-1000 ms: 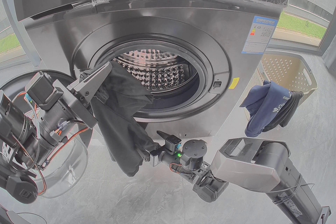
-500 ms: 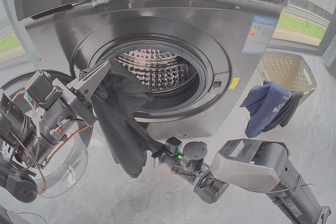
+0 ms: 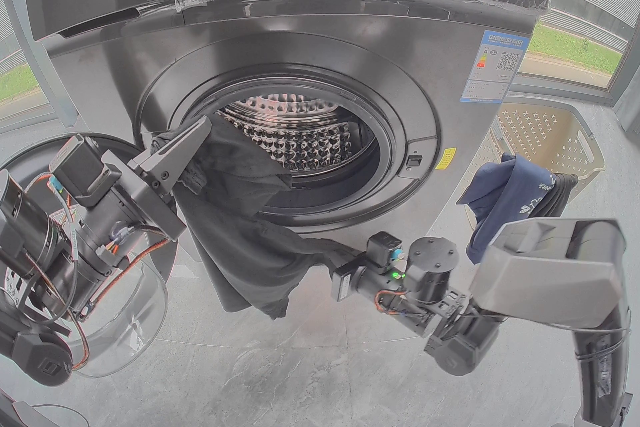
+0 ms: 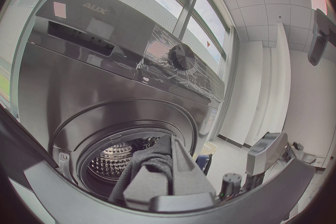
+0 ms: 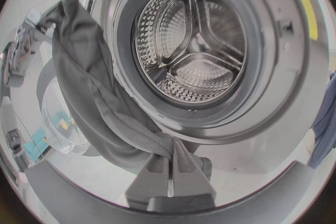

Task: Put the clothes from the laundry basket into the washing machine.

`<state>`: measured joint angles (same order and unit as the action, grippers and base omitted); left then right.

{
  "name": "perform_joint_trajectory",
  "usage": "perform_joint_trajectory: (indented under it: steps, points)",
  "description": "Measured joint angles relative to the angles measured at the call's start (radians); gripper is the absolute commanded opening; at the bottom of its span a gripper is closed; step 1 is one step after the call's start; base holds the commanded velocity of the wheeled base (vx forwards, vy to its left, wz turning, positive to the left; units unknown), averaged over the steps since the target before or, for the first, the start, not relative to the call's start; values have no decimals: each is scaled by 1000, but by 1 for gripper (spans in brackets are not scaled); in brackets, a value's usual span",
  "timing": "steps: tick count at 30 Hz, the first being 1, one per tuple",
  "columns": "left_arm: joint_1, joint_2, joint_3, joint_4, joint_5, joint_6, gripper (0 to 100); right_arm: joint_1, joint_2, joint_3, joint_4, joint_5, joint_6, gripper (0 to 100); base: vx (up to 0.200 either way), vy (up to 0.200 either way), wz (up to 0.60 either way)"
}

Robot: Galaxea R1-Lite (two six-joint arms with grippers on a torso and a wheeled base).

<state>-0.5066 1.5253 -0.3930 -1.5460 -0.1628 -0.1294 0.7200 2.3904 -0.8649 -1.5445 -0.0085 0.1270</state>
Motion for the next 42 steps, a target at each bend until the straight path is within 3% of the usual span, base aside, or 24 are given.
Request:
perform_joint_trajectory:
  steps: [8,19,30,35,42]
  points:
    - [13,0,0,0,0,-1,0,-37,-278,246,2,-1,3,0,0,0,0]
    - [58,-17,9,0,0,-4,0,-79,-594,421,1,-2,14,0,0,0,0]
    - [85,-33,34,0,-1,-8,0,-81,-679,421,1,-32,19,0,0,0,0]
    - [114,-33,42,0,-3,-47,0,-83,-684,416,0,-35,20,0,0,0,0]
    - [122,-45,60,-1,0,-40,0,-74,-697,413,1,-74,19,0,0,0,0]
